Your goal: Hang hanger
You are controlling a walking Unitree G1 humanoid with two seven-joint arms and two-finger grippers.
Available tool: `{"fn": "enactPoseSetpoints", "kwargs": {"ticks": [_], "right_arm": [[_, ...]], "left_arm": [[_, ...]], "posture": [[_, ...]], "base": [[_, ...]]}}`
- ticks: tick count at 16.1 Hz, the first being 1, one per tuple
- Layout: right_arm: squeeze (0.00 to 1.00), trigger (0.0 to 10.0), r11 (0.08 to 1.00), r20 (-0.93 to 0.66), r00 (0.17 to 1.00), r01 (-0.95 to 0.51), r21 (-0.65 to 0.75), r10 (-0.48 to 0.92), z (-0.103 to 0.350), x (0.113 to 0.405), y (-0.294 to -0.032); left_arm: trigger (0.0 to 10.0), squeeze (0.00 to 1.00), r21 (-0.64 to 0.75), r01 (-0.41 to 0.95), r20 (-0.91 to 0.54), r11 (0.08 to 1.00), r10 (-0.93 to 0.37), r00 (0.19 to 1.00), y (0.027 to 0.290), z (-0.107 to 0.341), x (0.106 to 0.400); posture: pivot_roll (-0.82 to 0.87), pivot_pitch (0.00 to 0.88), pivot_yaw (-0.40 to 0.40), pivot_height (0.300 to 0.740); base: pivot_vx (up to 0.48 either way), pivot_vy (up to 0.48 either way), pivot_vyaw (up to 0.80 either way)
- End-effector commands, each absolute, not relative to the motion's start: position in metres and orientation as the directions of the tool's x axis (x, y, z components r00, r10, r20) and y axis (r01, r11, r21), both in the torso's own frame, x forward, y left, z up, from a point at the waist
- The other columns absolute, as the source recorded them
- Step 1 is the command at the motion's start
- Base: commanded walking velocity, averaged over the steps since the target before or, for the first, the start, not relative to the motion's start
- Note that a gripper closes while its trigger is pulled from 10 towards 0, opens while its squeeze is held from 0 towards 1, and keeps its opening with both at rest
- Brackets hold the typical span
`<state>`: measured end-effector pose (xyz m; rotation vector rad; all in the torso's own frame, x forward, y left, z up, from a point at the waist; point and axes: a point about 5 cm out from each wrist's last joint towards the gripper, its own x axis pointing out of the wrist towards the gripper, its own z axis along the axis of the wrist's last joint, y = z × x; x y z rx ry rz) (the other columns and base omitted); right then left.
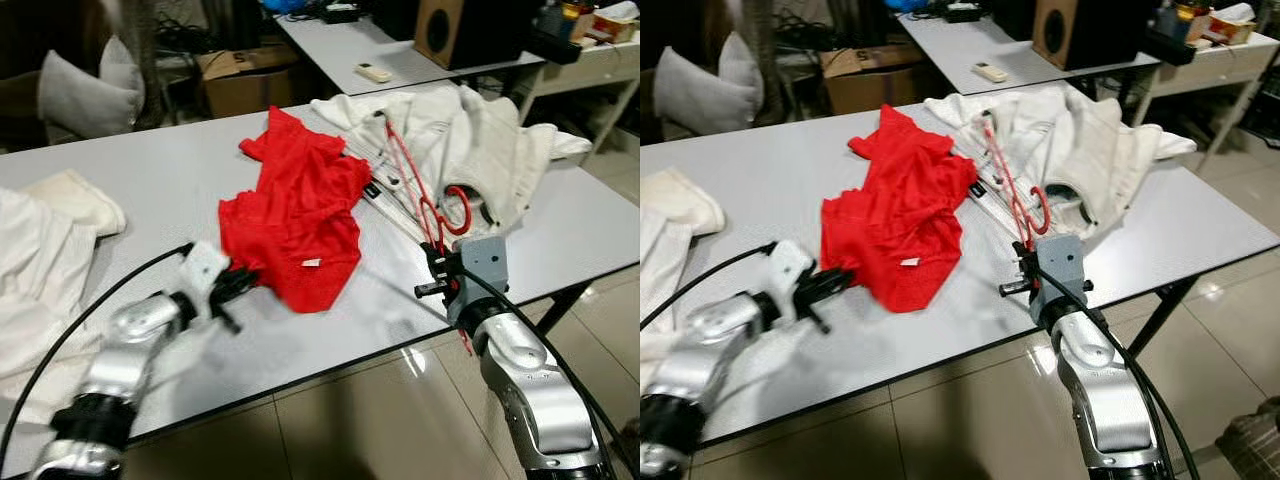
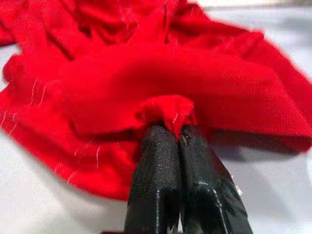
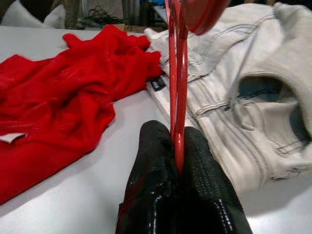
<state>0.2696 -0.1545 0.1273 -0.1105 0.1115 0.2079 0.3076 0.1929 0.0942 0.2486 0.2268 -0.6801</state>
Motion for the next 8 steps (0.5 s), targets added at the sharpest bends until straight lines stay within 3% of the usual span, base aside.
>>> {"fn": "enactPoseSetpoints", "kwargs": {"ticks": [1, 2, 3, 4, 5, 8], "right_arm": [[0.0, 10.0, 0.975, -0.111, 0.976, -0.198, -0.104, 0.187, 0.129, 0.271, -0.157], [0.0, 10.0, 0.979, -0.107, 0.981, -0.173, -0.107, 0.162, 0.128, 0.268, -0.162], [0.0, 10.0, 0.981, -0.105, 0.982, -0.165, -0.106, 0.154, 0.128, 0.266, -0.164], [0.0, 10.0, 0.983, -0.108, 0.985, -0.148, -0.111, 0.136, 0.126, 0.264, -0.167], [0.0, 10.0, 0.985, -0.105, 0.987, -0.133, -0.105, 0.122, 0.127, 0.262, -0.169], [0.0, 10.0, 0.982, -0.115, 0.983, -0.154, -0.112, 0.141, 0.125, 0.264, -0.169]], "left_arm": [[0.0, 0.0, 0.182, 0.623, -0.271, 0.76, -0.571, 0.775, 0.194, 0.104, 0.313], [10.0, 0.0, 0.225, 0.581, -0.303, 0.782, -0.511, 0.804, 0.208, 0.108, 0.316], [10.0, 1.0, 0.212, 0.582, -0.317, 0.785, -0.509, 0.801, 0.213, 0.11, 0.316], [10.0, 1.0, 0.274, 0.62, -0.375, 0.735, -0.512, 0.773, 0.226, 0.114, 0.312], [10.0, 1.0, 0.368, 0.698, -0.492, 0.615, -0.508, 0.707, 0.243, 0.117, 0.305], [10.0, 1.0, 0.419, 0.765, -0.608, 0.489, -0.475, 0.636, 0.267, 0.126, 0.295]], "posture": [[-0.14, 0.0, 0.09, 0.74], [-0.14, 0.0, 0.1, 0.74], [-0.14, 0.0, 0.1, 0.74], [-0.15, 0.0, 0.118, 0.74], [-0.16, 0.0, 0.115, 0.74], [-0.14, 0.0, 0.084, 0.74]], "base": [[0.0, 0.0, 0.0], [0.0, 0.0, 0.0], [0.0, 0.0, 0.0], [0.0, 0.0, 0.0], [0.0, 0.0, 0.0], [0.0, 0.0, 0.0]]}}
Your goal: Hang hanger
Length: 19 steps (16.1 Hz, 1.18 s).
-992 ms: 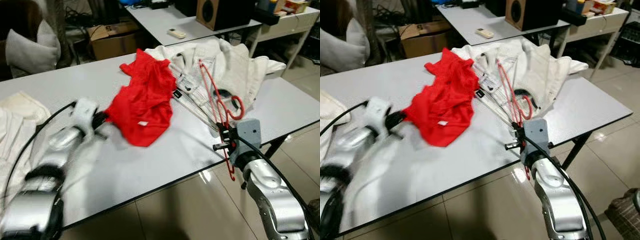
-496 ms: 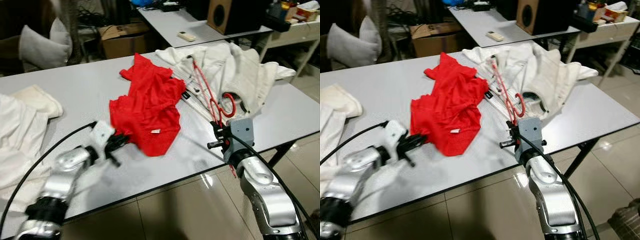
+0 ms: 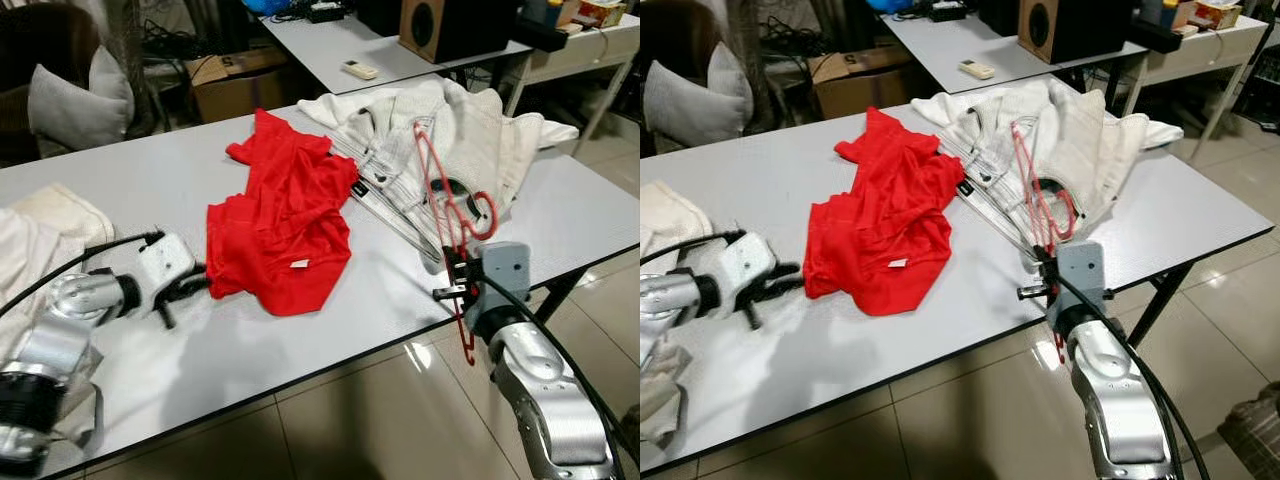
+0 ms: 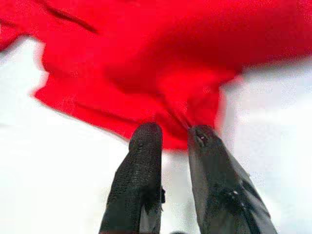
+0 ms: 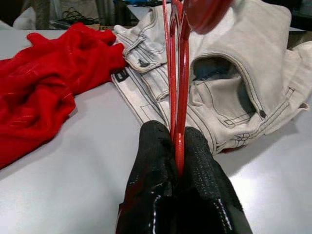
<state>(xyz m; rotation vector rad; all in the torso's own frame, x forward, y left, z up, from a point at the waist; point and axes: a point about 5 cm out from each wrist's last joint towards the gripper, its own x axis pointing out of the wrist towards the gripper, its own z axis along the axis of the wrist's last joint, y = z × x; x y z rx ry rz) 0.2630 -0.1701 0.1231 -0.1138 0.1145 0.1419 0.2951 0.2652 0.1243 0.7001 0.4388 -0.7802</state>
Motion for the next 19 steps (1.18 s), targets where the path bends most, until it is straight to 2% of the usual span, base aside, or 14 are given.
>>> {"fn": "enactPoseSetpoints", "kwargs": {"ticks": [1, 3, 5, 7, 10, 11, 12, 15, 19], "right_arm": [[0.0, 10.0, 0.98, -0.116, 0.981, -0.166, -0.113, 0.153, 0.125, 0.265, -0.168], [0.0, 10.0, 0.978, -0.114, 0.98, -0.173, -0.114, 0.161, 0.126, 0.266, -0.168], [0.0, 10.0, 0.977, -0.114, 0.979, -0.181, -0.114, 0.168, 0.126, 0.268, -0.166], [0.0, 10.0, 0.976, -0.114, 0.978, -0.186, -0.113, 0.174, 0.126, 0.269, -0.165], [0.0, 10.0, 0.976, -0.113, 0.978, -0.189, -0.111, 0.176, 0.126, 0.27, -0.164], [0.0, 10.0, 0.976, -0.113, 0.978, -0.186, -0.111, 0.173, 0.126, 0.271, -0.165], [0.0, 10.0, 0.976, -0.113, 0.978, -0.185, -0.112, 0.173, 0.125, 0.27, -0.165], [0.0, 10.0, 0.975, -0.116, 0.977, -0.191, -0.116, 0.178, 0.126, 0.268, -0.164], [0.0, 10.0, 0.975, -0.118, 0.977, -0.19, -0.117, 0.176, 0.125, 0.268, -0.164]], "left_arm": [[10.0, 1.0, 0.409, 0.788, -0.608, 0.461, -0.506, 0.611, 0.267, 0.132, 0.291], [10.0, 1.0, 0.374, 0.816, -0.543, 0.44, -0.609, 0.578, 0.254, 0.146, 0.288], [10.0, 1.0, 0.255, 0.89, -0.377, 0.377, -0.809, 0.451, 0.211, 0.166, 0.281], [10.0, 1.0, 0.219, 0.909, -0.334, 0.354, -0.848, 0.41, 0.197, 0.166, 0.281], [10.0, 1.0, 0.19, 0.922, -0.36, 0.337, -0.85, 0.385, 0.175, 0.147, 0.285], [10.0, 0.33, 0.184, 0.922, -0.397, 0.341, -0.832, 0.387, 0.167, 0.135, 0.288], [10.0, 0.0, 0.195, 0.914, -0.423, 0.356, -0.81, 0.406, 0.158, 0.123, 0.294], [10.0, 0.0, 0.278, 0.872, -0.448, 0.403, -0.749, 0.488, 0.143, 0.107, 0.312], [10.0, 0.0, 0.317, 0.839, -0.528, 0.443, -0.652, 0.544, 0.145, 0.083, 0.322]], "posture": [[-0.13, 0.0, 0.075, 0.74], [-0.12, 0.0, 0.066, 0.74], [-0.11, 0.0, 0.058, 0.74], [-0.11, 0.0, 0.057, 0.74], [-0.12, 0.0, 0.061, 0.74], [-0.12, 0.0, 0.065, 0.74], [-0.13, 0.0, 0.067, 0.74], [-0.14, 0.0, 0.068, 0.74], [-0.15, 0.0, 0.068, 0.74]], "base": [[0.0, 0.0, 0.0], [0.0, 0.0, 0.0], [0.0, 0.0, 0.0], [0.0, 0.0, 0.0], [0.0, 0.0, 0.0], [0.0, 0.0, 0.0], [0.0, 0.0, 0.0], [0.0, 0.0, 0.0], [0.0, 0.0, 0.0]]}}
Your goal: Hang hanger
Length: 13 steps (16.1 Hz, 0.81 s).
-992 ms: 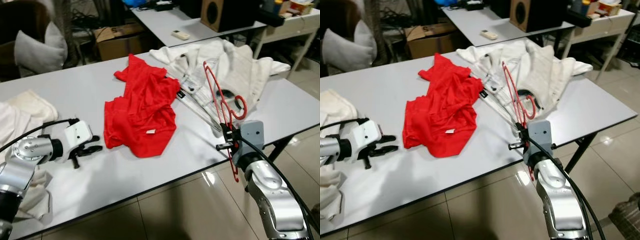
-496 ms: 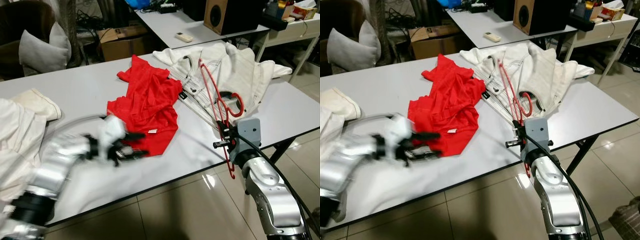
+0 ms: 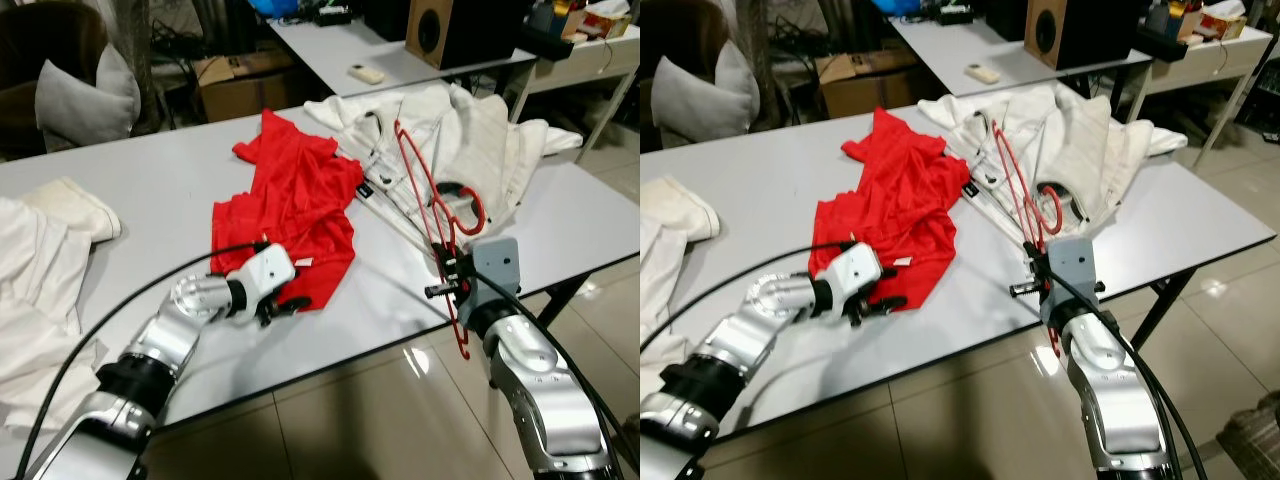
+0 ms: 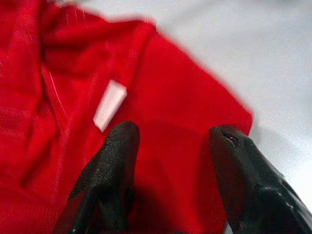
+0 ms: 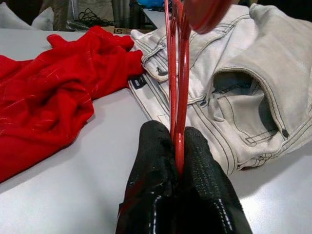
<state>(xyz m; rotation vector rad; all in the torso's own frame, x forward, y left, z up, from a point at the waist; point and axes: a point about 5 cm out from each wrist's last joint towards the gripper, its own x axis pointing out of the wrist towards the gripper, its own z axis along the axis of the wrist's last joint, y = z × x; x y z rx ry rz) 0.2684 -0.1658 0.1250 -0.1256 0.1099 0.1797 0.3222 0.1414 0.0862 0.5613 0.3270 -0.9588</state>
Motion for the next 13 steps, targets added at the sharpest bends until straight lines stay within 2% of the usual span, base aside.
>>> {"fn": "enactPoseSetpoints", "kwargs": {"ticks": [1, 3, 6, 7, 8, 13], "right_arm": [[0.0, 10.0, 0.975, -0.116, 0.977, -0.192, -0.117, 0.178, 0.126, 0.269, -0.163], [0.0, 10.0, 0.973, -0.116, 0.976, -0.197, -0.119, 0.183, 0.126, 0.269, -0.163], [0.0, 10.0, 0.973, -0.116, 0.977, -0.194, -0.121, 0.181, 0.127, 0.269, -0.164], [0.0, 10.0, 0.974, -0.115, 0.977, -0.192, -0.12, 0.178, 0.127, 0.269, -0.164], [0.0, 10.0, 0.974, -0.115, 0.977, -0.192, -0.12, 0.179, 0.127, 0.268, -0.164], [0.0, 10.0, 0.973, -0.116, 0.976, -0.197, -0.119, 0.183, 0.127, 0.27, -0.163]], "left_arm": [[10.0, 0.0, 0.336, 0.835, -0.551, 0.436, -0.628, 0.55, 0.146, 0.078, 0.324], [10.0, 0.0, 0.361, 0.815, -0.569, 0.452, -0.586, 0.577, 0.149, 0.072, 0.327], [10.0, 0.0, 0.34, 0.84, -0.599, 0.424, -0.591, 0.541, 0.15, 0.067, 0.327], [2.0, 0.0, 0.311, 0.859, -0.611, 0.406, -0.607, 0.509, 0.149, 0.065, 0.325], [0.0, 0.0, 0.284, 0.874, -0.624, 0.394, -0.616, 0.48, 0.149, 0.062, 0.323], [0.0, 0.0, 0.158, 0.892, -0.669, 0.424, -0.618, 0.413, 0.151, 0.051, 0.316]], "posture": [[-0.15, 0.0, 0.064, 0.74], [-0.15, 0.0, 0.062, 0.74], [-0.16, 0.0, 0.066, 0.74], [-0.16, 0.0, 0.066, 0.74], [-0.16, 0.0, 0.066, 0.74], [-0.15, 0.0, 0.059, 0.74]], "base": [[0.0, 0.0, 0.0], [0.0, 0.0, 0.0], [0.0, 0.0, 0.0], [0.0, 0.0, 0.0], [0.0, 0.0, 0.0], [0.0, 0.0, 0.0]]}}
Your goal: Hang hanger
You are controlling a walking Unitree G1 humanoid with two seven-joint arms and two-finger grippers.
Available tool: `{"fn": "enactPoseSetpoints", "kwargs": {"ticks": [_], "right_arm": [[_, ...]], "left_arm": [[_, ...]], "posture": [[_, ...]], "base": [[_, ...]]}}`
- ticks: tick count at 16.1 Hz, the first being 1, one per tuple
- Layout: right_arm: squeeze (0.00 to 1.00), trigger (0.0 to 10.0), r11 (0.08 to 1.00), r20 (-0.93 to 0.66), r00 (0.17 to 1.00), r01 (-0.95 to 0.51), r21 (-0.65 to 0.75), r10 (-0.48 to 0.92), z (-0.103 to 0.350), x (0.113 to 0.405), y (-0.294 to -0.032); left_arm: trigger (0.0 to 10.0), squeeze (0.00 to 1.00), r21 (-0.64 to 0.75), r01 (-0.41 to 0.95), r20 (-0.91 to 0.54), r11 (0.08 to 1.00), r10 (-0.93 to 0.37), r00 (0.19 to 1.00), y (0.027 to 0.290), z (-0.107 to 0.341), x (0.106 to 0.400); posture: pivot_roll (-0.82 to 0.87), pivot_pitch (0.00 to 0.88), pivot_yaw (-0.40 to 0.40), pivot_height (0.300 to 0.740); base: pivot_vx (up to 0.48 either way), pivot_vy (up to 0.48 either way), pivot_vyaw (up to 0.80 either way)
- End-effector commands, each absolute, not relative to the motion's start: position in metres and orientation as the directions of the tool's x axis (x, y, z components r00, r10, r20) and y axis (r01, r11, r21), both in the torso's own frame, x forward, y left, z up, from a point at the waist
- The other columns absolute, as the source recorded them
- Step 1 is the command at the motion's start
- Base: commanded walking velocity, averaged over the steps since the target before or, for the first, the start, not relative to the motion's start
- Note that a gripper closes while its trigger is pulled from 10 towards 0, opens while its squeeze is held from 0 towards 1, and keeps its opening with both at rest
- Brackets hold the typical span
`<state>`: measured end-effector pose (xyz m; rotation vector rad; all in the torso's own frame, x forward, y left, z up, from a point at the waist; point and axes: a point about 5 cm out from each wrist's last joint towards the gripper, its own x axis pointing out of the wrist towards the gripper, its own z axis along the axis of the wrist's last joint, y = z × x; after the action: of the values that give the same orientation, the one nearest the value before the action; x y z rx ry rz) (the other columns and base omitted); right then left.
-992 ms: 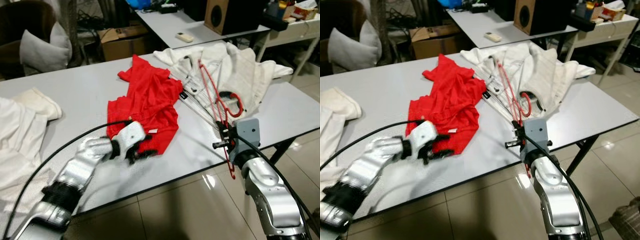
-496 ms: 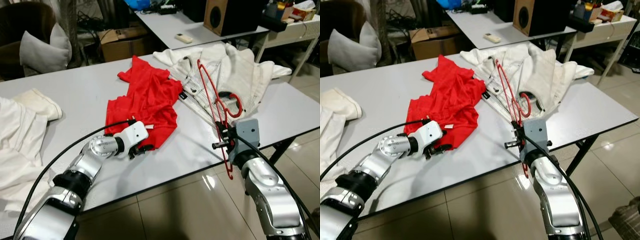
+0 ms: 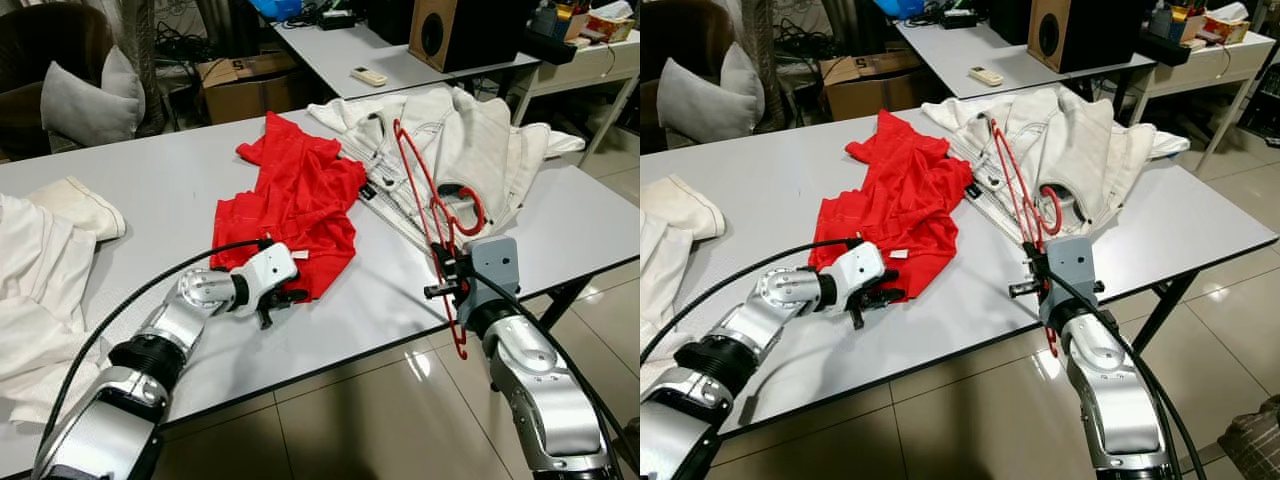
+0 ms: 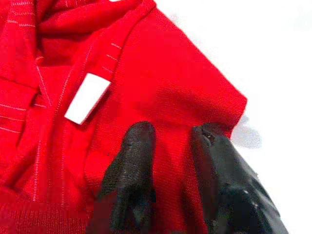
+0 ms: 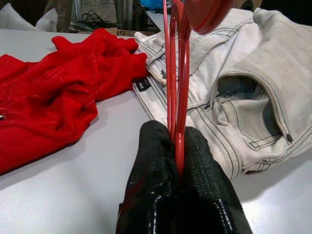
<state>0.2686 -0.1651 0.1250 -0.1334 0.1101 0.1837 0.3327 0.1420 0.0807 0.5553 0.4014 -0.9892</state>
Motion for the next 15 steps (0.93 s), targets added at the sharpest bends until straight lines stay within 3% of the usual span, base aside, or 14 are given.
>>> {"fn": "enactPoseSetpoints", "kwargs": {"ticks": [1, 5, 8, 10, 15], "right_arm": [[0.0, 10.0, 0.973, -0.117, 0.976, -0.199, -0.119, 0.185, 0.126, 0.27, -0.163], [0.0, 10.0, 0.972, -0.119, 0.975, -0.202, -0.12, 0.188, 0.126, 0.271, -0.163], [0.0, 10.0, 0.972, -0.12, 0.975, -0.203, -0.121, 0.188, 0.126, 0.27, -0.162], [0.0, 10.0, 0.973, -0.119, 0.976, -0.198, -0.122, 0.184, 0.126, 0.27, -0.163], [0.0, 10.0, 0.973, -0.12, 0.975, -0.199, -0.12, 0.185, 0.126, 0.269, -0.163]], "left_arm": [[0.0, 0.0, 0.131, 0.89, -0.679, 0.438, -0.614, 0.402, 0.153, 0.048, 0.314], [0.0, 0.0, 0.071, 0.871, -0.681, 0.485, -0.615, 0.398, 0.153, 0.042, 0.31], [0.0, 0.0, 0.004, 0.852, -0.582, 0.524, -0.692, 0.428, 0.144, 0.051, 0.313], [0.0, 0.0, -0.013, 0.861, -0.427, 0.508, -0.782, 0.454, 0.141, 0.074, 0.318], [0.0, 0.0, 0.104, 0.869, -0.366, 0.484, -0.794, 0.486, 0.154, 0.097, 0.312]], "posture": [[-0.15, 0.0, 0.057, 0.74], [-0.15, 0.0, 0.055, 0.74], [-0.15, 0.0, 0.057, 0.74], [-0.15, 0.0, 0.058, 0.74], [-0.14, 0.0, 0.058, 0.74]], "base": [[0.0, 0.0, 0.0], [0.0, 0.0, 0.0], [0.0, 0.0, 0.0], [0.0, 0.0, 0.0], [0.0, 0.0, 0.0]]}}
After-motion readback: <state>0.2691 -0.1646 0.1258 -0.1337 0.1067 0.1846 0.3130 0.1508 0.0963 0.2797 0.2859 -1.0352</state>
